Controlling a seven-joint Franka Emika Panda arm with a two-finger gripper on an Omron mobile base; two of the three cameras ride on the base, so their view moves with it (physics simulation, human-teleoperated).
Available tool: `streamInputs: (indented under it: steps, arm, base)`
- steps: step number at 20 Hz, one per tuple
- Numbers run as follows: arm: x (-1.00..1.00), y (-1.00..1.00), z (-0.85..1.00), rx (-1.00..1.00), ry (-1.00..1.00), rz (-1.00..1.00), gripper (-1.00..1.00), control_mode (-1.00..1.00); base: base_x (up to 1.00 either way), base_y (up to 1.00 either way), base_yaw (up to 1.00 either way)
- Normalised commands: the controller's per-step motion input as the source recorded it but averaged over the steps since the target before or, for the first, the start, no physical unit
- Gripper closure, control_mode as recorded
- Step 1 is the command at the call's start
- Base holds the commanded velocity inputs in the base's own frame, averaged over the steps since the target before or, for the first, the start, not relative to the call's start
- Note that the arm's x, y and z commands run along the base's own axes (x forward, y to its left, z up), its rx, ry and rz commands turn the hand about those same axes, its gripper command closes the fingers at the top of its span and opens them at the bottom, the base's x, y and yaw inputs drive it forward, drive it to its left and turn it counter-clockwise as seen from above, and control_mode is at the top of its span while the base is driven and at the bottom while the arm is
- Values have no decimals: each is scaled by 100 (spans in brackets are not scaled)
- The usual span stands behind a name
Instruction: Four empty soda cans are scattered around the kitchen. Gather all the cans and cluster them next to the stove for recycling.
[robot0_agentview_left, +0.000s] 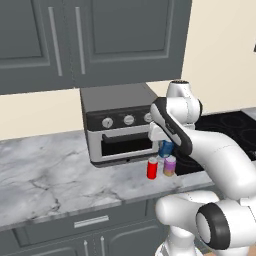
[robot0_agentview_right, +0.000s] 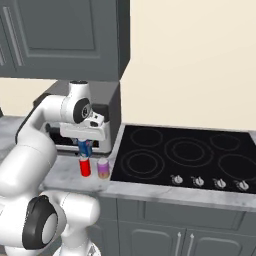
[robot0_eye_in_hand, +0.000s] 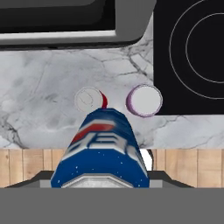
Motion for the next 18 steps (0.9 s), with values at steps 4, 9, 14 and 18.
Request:
streamInputs:
  steps: [4, 9, 14, 18]
  arm:
    - [0, 0, 0, 0, 0, 0, 100, 100]
    - [2, 1, -6, 0, 1, 0, 100, -100]
    - [2, 1, -27, 0, 7, 0, 100, -100]
    - [-1, 0, -23, 0, 7, 0, 100, -100]
  base:
    - [34, 10, 0]
    - [24, 7, 0]
    - [0, 0, 0]
    - [0, 0, 0]
